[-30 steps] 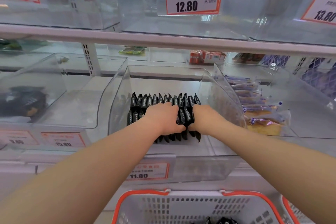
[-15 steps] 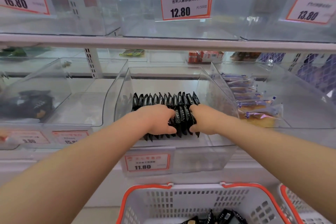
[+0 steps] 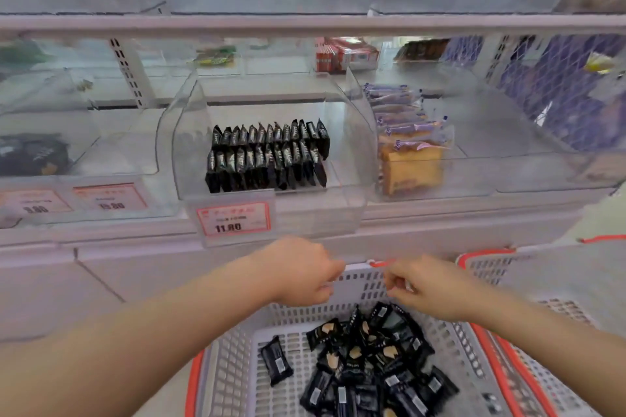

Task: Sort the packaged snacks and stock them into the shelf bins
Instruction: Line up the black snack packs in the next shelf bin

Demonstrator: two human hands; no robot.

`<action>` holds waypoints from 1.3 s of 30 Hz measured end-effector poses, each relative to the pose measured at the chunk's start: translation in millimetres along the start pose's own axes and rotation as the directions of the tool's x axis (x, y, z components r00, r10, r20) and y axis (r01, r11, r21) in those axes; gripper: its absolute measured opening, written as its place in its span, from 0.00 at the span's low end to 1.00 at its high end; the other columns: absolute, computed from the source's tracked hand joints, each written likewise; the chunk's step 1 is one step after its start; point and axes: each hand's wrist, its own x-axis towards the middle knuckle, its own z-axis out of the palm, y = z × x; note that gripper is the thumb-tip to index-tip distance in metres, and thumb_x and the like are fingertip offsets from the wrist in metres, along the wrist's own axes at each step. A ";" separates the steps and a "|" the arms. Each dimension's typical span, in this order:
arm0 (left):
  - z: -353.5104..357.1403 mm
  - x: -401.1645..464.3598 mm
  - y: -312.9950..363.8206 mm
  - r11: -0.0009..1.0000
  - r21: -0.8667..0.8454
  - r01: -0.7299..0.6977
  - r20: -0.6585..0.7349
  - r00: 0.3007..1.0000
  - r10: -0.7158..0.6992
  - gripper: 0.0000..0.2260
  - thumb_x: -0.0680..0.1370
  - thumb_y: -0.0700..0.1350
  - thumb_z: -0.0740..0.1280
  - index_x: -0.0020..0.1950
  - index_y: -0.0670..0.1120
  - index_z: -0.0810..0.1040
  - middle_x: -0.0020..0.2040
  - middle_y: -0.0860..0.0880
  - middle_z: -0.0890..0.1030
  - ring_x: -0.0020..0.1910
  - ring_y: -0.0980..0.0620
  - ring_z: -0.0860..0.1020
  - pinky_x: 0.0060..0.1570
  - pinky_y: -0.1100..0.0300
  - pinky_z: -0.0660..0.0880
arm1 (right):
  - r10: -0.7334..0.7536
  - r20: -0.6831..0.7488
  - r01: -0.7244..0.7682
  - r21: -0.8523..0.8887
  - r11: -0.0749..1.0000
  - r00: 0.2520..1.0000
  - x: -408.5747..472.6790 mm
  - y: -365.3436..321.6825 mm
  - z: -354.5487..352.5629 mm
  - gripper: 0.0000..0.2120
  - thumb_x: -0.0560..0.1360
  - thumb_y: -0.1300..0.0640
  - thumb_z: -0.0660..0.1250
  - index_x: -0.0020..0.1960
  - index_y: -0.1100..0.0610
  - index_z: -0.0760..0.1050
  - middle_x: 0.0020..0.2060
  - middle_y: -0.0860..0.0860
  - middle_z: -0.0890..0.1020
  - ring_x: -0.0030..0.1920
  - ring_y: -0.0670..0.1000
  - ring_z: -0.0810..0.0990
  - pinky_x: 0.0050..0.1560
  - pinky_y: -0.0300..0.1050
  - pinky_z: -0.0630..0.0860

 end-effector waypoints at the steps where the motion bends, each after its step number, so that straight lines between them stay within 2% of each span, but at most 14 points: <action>1: 14.3 8.2 8.4 1.000 0.003 -0.001 0.063 0.998 0.001 0.13 0.80 0.49 0.55 0.60 0.45 0.70 0.55 0.44 0.77 0.51 0.44 0.77 0.47 0.50 0.76 | 0.025 0.077 -0.024 -0.011 1.000 0.997 -0.1 8.9 17.6 0.08 0.76 0.52 0.60 0.52 0.51 0.75 0.50 0.46 0.80 0.52 0.48 0.77 0.52 0.45 0.73; 5: 73.0 41.3 40.5 1.000 -0.029 -0.001 0.239 0.971 0.008 0.13 0.80 0.47 0.56 0.61 0.42 0.70 0.57 0.40 0.76 0.54 0.39 0.76 0.48 0.48 0.74 | 0.049 0.358 -0.046 -0.016 0.999 0.933 3.9 43.9 81.3 0.09 0.77 0.57 0.60 0.54 0.58 0.73 0.52 0.55 0.79 0.53 0.55 0.76 0.51 0.48 0.71; 8: 117.8 61.8 60.6 0.991 -0.127 0.034 0.329 0.944 0.010 0.13 0.80 0.46 0.55 0.60 0.41 0.71 0.55 0.40 0.77 0.52 0.40 0.76 0.45 0.49 0.74 | 0.037 0.438 -0.037 -0.009 0.999 0.898 10.6 65.2 125.1 0.10 0.77 0.58 0.61 0.58 0.58 0.71 0.54 0.55 0.77 0.53 0.55 0.74 0.48 0.46 0.69; 11: 162.9 77.7 77.0 0.971 -0.208 0.118 0.416 0.909 -0.022 0.13 0.80 0.46 0.55 0.59 0.41 0.71 0.54 0.40 0.77 0.51 0.41 0.76 0.42 0.51 0.73 | 0.041 0.498 -0.053 0.010 0.999 0.866 18.5 80.4 169.6 0.10 0.78 0.59 0.60 0.58 0.58 0.70 0.54 0.56 0.76 0.51 0.55 0.74 0.50 0.50 0.72; 13: 189.5 84.7 86.8 0.946 -0.264 0.190 0.472 0.880 -0.045 0.13 0.79 0.45 0.56 0.59 0.41 0.71 0.55 0.41 0.76 0.52 0.41 0.76 0.47 0.49 0.76 | 0.062 0.491 -0.075 0.006 0.997 0.869 21.7 89.4 197.0 0.10 0.77 0.59 0.61 0.59 0.58 0.69 0.55 0.56 0.76 0.51 0.56 0.75 0.52 0.52 0.73; 15: 215.2 87.8 97.1 0.901 -0.316 0.297 0.533 0.841 -0.090 0.13 0.79 0.45 0.56 0.60 0.42 0.72 0.56 0.42 0.77 0.53 0.43 0.76 0.50 0.48 0.77 | 0.077 0.472 -0.108 0.038 0.993 0.878 24.2 96.5 222.3 0.17 0.77 0.60 0.61 0.65 0.57 0.67 0.60 0.56 0.74 0.56 0.56 0.75 0.55 0.53 0.74; 17: 238.9 86.6 110.0 0.846 -0.335 0.414 0.601 0.786 -0.147 0.12 0.79 0.45 0.56 0.59 0.42 0.72 0.57 0.43 0.76 0.54 0.44 0.76 0.50 0.50 0.76 | 0.065 0.461 -0.090 0.032 0.995 0.885 26.3 99.4 245.7 0.24 0.77 0.62 0.61 0.71 0.57 0.61 0.67 0.55 0.69 0.63 0.57 0.71 0.60 0.52 0.73; 19: 260.9 86.1 121.8 0.813 -0.323 0.484 0.645 0.742 -0.185 0.13 0.79 0.45 0.56 0.60 0.42 0.71 0.59 0.43 0.74 0.56 0.43 0.75 0.51 0.50 0.74 | 0.035 0.454 -0.043 0.007 0.999 0.890 30.4 100.8 264.9 0.25 0.77 0.62 0.62 0.72 0.58 0.60 0.70 0.54 0.64 0.66 0.57 0.68 0.61 0.52 0.72; 25: 296.2 98.0 127.7 0.666 -0.347 0.661 0.645 0.683 -0.342 0.17 0.80 0.47 0.56 0.67 0.44 0.70 0.64 0.45 0.69 0.65 0.45 0.67 0.61 0.50 0.71 | 0.042 0.425 -0.059 0.026 0.998 0.904 30.0 98.9 295.2 0.24 0.75 0.57 0.66 0.68 0.56 0.63 0.67 0.55 0.66 0.63 0.57 0.69 0.57 0.50 0.73; 31: 319.1 119.6 147.7 0.477 -0.393 0.786 0.675 0.599 -0.431 0.21 0.80 0.53 0.58 0.68 0.43 0.65 0.66 0.43 0.69 0.64 0.44 0.70 0.58 0.50 0.73 | 0.060 0.415 -0.055 -0.023 0.998 0.908 19.0 89.5 311.1 0.24 0.74 0.55 0.67 0.66 0.56 0.65 0.63 0.55 0.69 0.64 0.56 0.68 0.58 0.50 0.71; 34: 328.4 129.9 163.9 0.408 -0.344 0.846 0.689 0.523 -0.503 0.26 0.79 0.57 0.59 0.70 0.42 0.62 0.68 0.44 0.67 0.65 0.44 0.70 0.55 0.50 0.75 | 0.083 0.390 -0.110 0.049 0.993 0.917 18.9 87.7 312.4 0.21 0.74 0.55 0.66 0.65 0.56 0.66 0.62 0.54 0.71 0.64 0.56 0.69 0.57 0.50 0.72; 36: 333.7 134.9 170.9 0.350 -0.334 0.875 0.696 0.479 -0.535 0.28 0.78 0.59 0.60 0.70 0.42 0.61 0.69 0.43 0.65 0.65 0.44 0.70 0.55 0.50 0.75 | 0.157 0.348 -0.255 0.257 0.932 0.924 20.4 88.1 308.7 0.14 0.76 0.54 0.62 0.61 0.55 0.69 0.55 0.53 0.76 0.56 0.54 0.75 0.50 0.50 0.74; 37: 336.1 136.8 173.1 0.322 -0.338 0.884 0.696 0.466 -0.547 0.29 0.77 0.59 0.61 0.70 0.42 0.60 0.69 0.43 0.65 0.65 0.44 0.71 0.55 0.50 0.75 | 0.211 0.346 -0.347 0.400 0.848 0.914 21.1 88.0 305.8 0.11 0.77 0.53 0.61 0.58 0.55 0.71 0.49 0.53 0.79 0.49 0.53 0.77 0.44 0.48 0.74; 39: 338.8 140.0 175.7 0.283 -0.346 0.894 0.689 0.447 -0.571 0.30 0.76 0.59 0.63 0.69 0.42 0.60 0.68 0.43 0.66 0.64 0.44 0.71 0.54 0.51 0.75 | 0.294 0.415 -0.507 0.657 0.557 0.861 23.7 87.8 299.6 0.05 0.78 0.55 0.61 0.51 0.55 0.73 0.40 0.51 0.79 0.40 0.51 0.77 0.39 0.45 0.73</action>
